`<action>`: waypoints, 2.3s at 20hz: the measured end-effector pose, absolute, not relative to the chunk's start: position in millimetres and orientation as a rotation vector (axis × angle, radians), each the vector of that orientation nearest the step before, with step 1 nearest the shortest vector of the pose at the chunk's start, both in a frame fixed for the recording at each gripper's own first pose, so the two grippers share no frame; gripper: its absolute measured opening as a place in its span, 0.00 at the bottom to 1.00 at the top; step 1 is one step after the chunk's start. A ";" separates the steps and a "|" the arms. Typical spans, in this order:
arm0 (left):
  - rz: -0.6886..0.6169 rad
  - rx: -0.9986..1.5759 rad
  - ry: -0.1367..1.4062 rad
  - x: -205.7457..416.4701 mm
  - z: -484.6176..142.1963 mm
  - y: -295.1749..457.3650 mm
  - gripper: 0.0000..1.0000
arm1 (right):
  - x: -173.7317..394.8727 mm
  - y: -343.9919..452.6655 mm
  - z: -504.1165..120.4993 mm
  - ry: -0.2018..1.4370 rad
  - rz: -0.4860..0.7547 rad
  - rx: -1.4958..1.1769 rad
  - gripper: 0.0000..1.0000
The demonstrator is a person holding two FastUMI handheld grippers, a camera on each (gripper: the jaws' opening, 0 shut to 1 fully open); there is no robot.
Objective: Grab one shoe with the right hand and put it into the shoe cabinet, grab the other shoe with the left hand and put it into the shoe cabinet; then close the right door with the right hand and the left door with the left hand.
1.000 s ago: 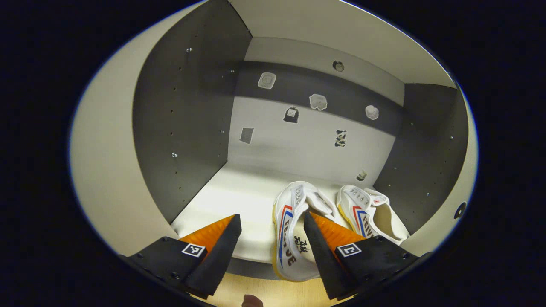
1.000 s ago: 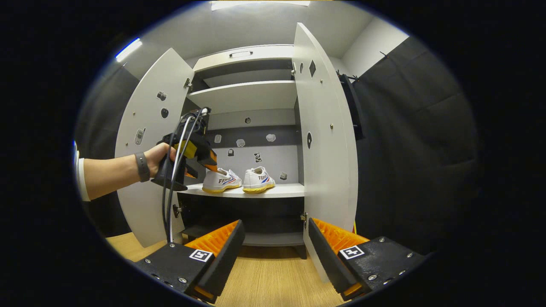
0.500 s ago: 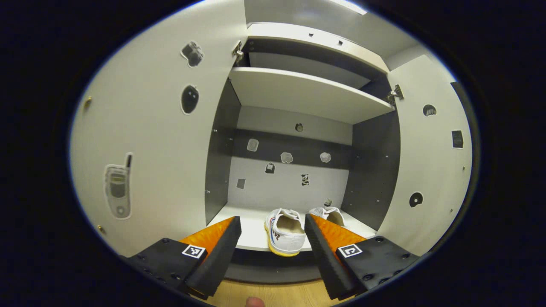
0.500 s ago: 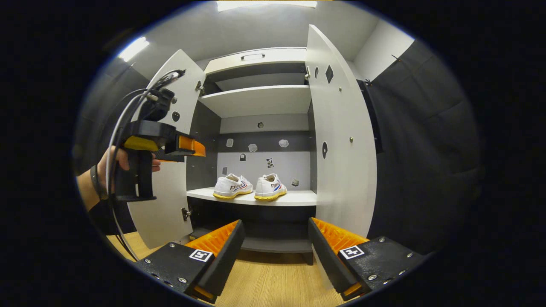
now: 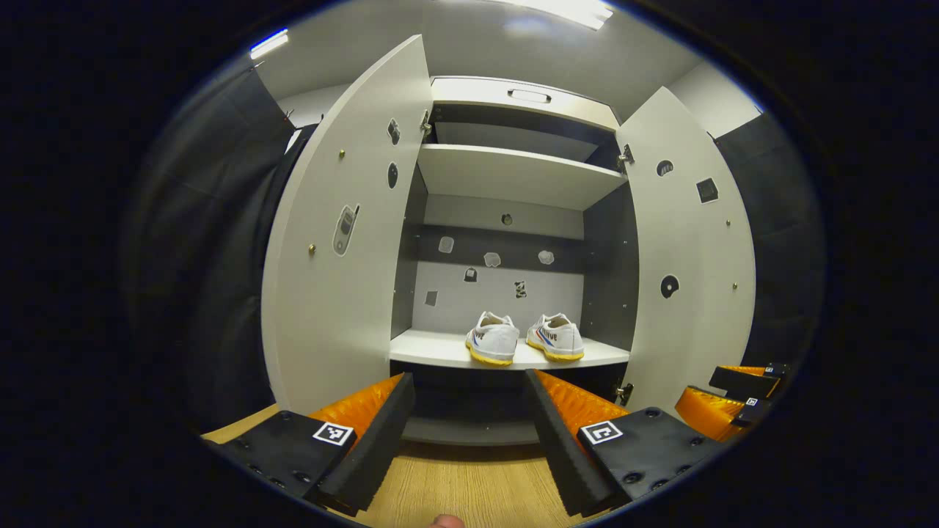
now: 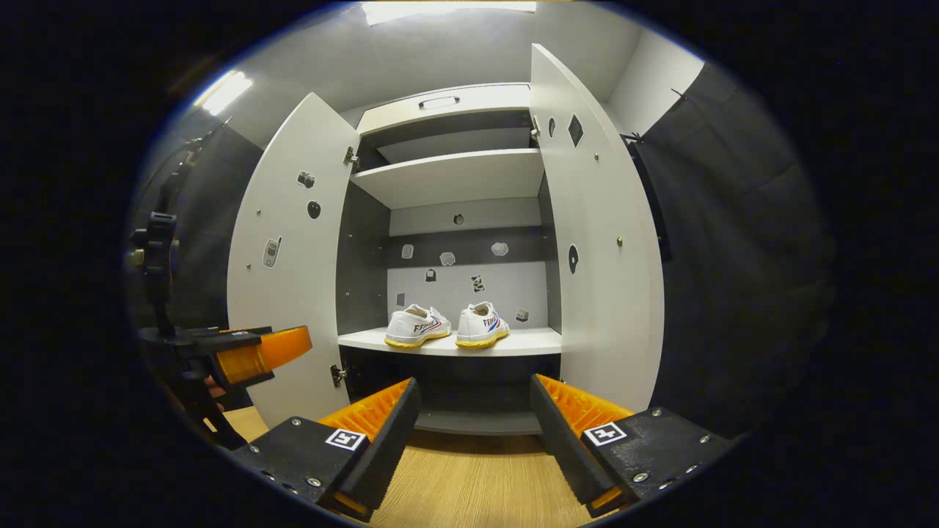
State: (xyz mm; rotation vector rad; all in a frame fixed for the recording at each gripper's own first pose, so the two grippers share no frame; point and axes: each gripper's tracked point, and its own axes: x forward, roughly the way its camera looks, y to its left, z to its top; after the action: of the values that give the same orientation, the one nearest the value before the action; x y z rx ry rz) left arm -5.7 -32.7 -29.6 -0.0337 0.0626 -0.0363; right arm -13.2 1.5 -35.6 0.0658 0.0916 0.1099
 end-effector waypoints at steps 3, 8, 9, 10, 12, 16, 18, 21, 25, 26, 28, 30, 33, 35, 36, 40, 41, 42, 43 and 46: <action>-0.022 -0.062 0.092 -18.8 -45.4 -33.3 0.97 | -22.3 3.0 -40.9 0.112 0.116 0.098 0.92; 0.000 -0.036 0.064 -14.9 -40.9 -27.5 0.97 | -30.0 -22.6 -2.6 0.093 0.111 0.078 0.92; -0.009 -0.043 0.067 -14.2 -42.0 -30.0 0.97 | -27.9 -40.0 11.1 0.084 0.091 0.047 0.92; -0.019 -0.048 0.073 -13.3 -43.7 -33.3 0.94 | -26.0 -58.9 27.4 0.071 0.067 0.015 0.92; -0.033 -0.049 0.084 -13.9 -48.1 -39.7 0.97 | -21.2 -100.8 67.3 0.026 0.008 -0.037 0.93; -0.051 -0.049 0.084 -16.7 -50.3 -47.8 0.97 | -2.6 -195.7 136.9 -0.045 -0.163 -0.092 0.92; -0.059 -0.049 0.086 -17.9 -51.0 -50.4 0.97 | 10.5 -228.3 155.1 -0.072 -0.214 -0.081 0.92; -0.061 -0.046 0.093 -19.3 -53.6 -50.4 0.97 | 38.6 -258.4 162.9 -0.082 -0.223 -0.086 0.92; -0.047 -0.041 0.117 -18.2 -60.0 -44.3 0.97 | 76.2 -268.4 157.8 -0.064 -0.183 -0.031 0.92; -0.044 -0.042 0.124 -18.4 -62.7 -43.5 0.97 | 82.5 -268.1 155.0 -0.059 -0.171 -0.018 0.92; -0.034 -0.038 0.134 -18.8 -65.1 -40.8 0.97 | 88.7 -262.5 149.1 -0.046 -0.144 -0.011 0.92; -0.027 -0.032 0.135 -18.4 -65.2 -38.0 0.97 | 91.7 -258.4 149.5 -0.052 -0.132 -0.035 0.91; -0.036 -0.026 0.138 -17.6 -65.1 -41.1 0.97 | 92.3 -252.6 150.2 -0.054 -0.115 -0.040 0.90; -0.047 -0.021 0.133 -15.2 -63.1 -43.7 0.97 | 92.9 -245.4 148.0 -0.045 -0.094 -0.012 0.89; -0.052 -0.019 0.128 -14.1 -62.1 -44.7 0.99 | 92.5 -240.5 147.2 -0.042 -0.085 -0.003 0.89; -0.063 -0.013 0.122 -14.0 -60.5 -45.0 0.97 | 95.2 -208.9 145.6 -0.038 -0.034 0.004 0.88; -0.064 -0.012 0.125 -14.5 -61.6 -43.9 0.97 | 96.0 -198.6 142.5 -0.028 -0.022 0.003 0.88; -0.062 -0.013 0.126 -14.7 -61.8 -42.2 0.97 | 96.4 -189.2 143.0 -0.032 -0.012 0.010 0.88; -0.060 -0.015 0.126 -15.3 -62.6 -40.5 0.97 | 97.6 -180.5 143.2 -0.035 -0.005 0.012 0.88; -0.049 -0.015 0.127 -17.5 -62.9 -32.1 0.97 | 101.1 -159.5 142.0 -0.037 0.005 0.022 0.88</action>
State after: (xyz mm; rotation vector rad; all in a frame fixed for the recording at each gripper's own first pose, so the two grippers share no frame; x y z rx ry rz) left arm -17.5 -32.1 -62.9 -0.0146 0.1271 -0.0488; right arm 101.1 -159.5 142.0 0.0225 -0.0372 0.0047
